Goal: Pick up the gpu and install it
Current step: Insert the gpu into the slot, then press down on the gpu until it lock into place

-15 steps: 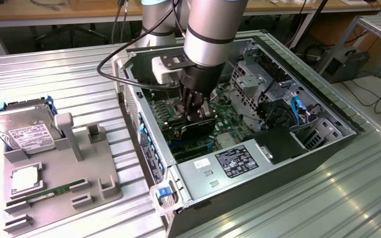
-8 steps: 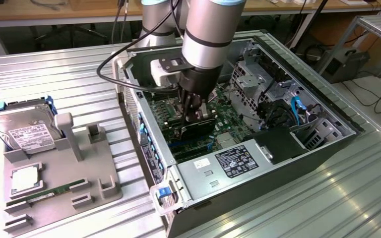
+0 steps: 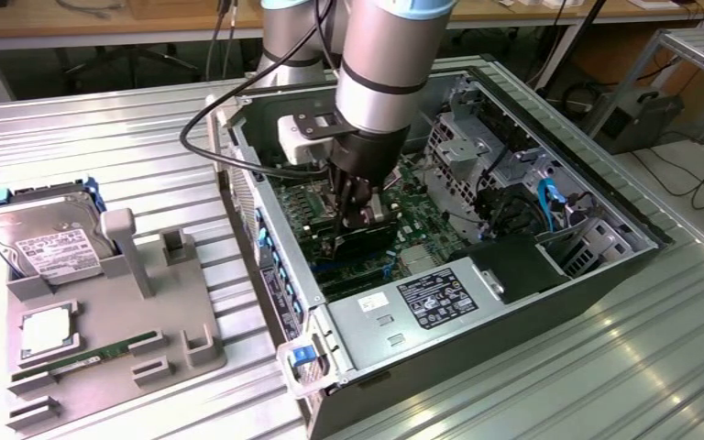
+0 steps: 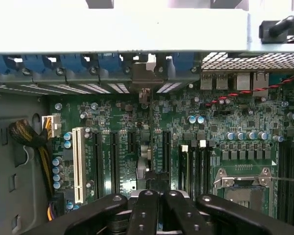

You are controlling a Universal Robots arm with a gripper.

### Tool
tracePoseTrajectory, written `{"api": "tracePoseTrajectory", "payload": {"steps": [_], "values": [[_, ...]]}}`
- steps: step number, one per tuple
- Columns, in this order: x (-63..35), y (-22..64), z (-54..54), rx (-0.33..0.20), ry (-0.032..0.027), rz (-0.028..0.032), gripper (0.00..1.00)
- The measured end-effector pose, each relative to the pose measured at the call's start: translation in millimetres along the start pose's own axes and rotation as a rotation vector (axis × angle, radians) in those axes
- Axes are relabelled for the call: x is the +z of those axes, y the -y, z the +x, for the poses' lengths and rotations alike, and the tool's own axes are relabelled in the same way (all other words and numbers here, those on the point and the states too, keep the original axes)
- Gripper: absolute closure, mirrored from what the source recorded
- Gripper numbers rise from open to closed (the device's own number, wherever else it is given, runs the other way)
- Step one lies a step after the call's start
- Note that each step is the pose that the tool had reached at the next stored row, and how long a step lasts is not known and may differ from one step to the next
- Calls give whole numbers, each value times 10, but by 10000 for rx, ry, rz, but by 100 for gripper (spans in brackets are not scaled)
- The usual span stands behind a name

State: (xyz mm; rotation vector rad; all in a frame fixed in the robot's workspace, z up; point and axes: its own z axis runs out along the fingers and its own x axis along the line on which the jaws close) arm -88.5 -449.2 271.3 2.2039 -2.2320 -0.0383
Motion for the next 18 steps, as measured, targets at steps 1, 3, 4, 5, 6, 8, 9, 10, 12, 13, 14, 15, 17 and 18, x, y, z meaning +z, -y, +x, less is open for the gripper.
{"api": "tracePoseTrajectory", "payload": {"steps": [1,3,4,5,6,8,9,10,12,13,14,15,17,18], "values": [[2,0,0,0,-5,-2,89],[7,0,0,0,-3,-1,89],[7,0,0,1,-4,-1,89],[3,0,0,0,1,1,89],[-19,0,-1,1,10,5,89],[-151,-3,-2,0,-2,0,89],[-176,-3,-3,0,-2,0,89],[-201,-4,-4,-1,-2,-1,89],[-220,-4,-5,-1,-2,-1,89],[-220,-4,-5,-1,0,1,89],[-220,-4,-5,-1,0,0,89],[-221,-5,-5,-1,-2,-1,89],[-221,-5,-5,0,-2,0,89],[-221,-4,-5,0,-2,-1,89]]}}
